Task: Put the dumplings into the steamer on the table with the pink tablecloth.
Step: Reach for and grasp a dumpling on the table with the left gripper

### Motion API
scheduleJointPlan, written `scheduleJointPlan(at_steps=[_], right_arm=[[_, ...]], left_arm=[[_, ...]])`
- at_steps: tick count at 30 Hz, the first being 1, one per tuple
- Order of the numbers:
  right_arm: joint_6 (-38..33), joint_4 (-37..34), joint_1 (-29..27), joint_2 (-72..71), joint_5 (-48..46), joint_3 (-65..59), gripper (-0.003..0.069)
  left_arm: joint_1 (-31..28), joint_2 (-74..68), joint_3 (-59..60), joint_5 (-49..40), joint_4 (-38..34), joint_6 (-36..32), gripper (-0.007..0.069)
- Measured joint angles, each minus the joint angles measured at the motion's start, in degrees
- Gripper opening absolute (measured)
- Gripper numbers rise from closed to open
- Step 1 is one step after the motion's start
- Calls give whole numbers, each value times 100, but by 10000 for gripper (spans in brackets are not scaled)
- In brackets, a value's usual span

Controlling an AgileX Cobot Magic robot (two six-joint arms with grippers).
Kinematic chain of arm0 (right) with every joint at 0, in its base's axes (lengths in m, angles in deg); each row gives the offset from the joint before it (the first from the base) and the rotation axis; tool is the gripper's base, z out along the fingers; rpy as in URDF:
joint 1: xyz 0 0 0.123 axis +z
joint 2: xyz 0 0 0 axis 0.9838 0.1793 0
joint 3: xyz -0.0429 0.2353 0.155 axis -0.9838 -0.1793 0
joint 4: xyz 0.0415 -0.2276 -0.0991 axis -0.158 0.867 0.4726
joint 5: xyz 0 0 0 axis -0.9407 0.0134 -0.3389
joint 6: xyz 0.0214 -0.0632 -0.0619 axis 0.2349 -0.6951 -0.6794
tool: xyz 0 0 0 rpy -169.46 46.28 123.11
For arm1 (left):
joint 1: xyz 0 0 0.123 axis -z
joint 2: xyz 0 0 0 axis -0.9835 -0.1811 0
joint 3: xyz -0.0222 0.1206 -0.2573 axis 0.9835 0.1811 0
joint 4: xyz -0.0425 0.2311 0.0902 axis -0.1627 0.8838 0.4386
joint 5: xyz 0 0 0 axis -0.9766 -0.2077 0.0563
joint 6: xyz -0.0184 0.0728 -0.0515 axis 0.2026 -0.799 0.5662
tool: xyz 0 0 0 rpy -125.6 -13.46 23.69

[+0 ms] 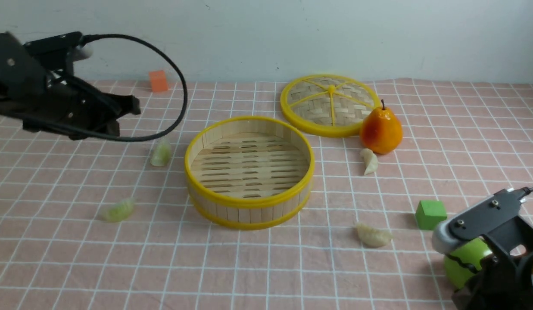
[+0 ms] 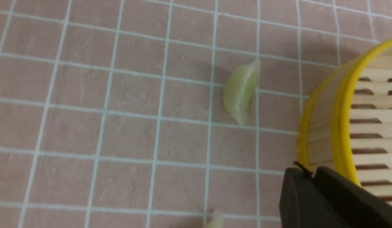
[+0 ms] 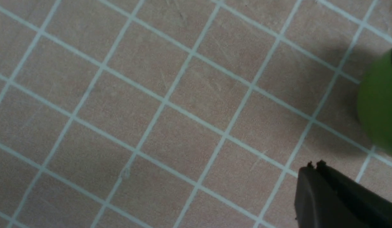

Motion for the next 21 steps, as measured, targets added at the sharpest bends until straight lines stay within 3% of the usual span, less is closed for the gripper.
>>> scheduleJointPlan(at_steps=[3, 8, 10, 15, 21], right_arm=[[-13, -24, 6, 18, 106, 0, -19], [-22, -136, 6, 18, 342, 0, -18], [-22, -173, 6, 18, 346, 0, -18], [-22, -199, 6, 18, 432, 0, -14], [-23, -199, 6, 18, 471, 0, -10]], left_arm=[[0, -611, -731, -444, 26, -44, 162], [0, -2134, -2375, -1498, 53, -263, 402], [0, -2448, -2739, -1654, 53, -318, 436], [0, -3091, -3479, -1719, 90, -318, 454], [44, -3438, -3625, -1611, 401, -318, 410]])
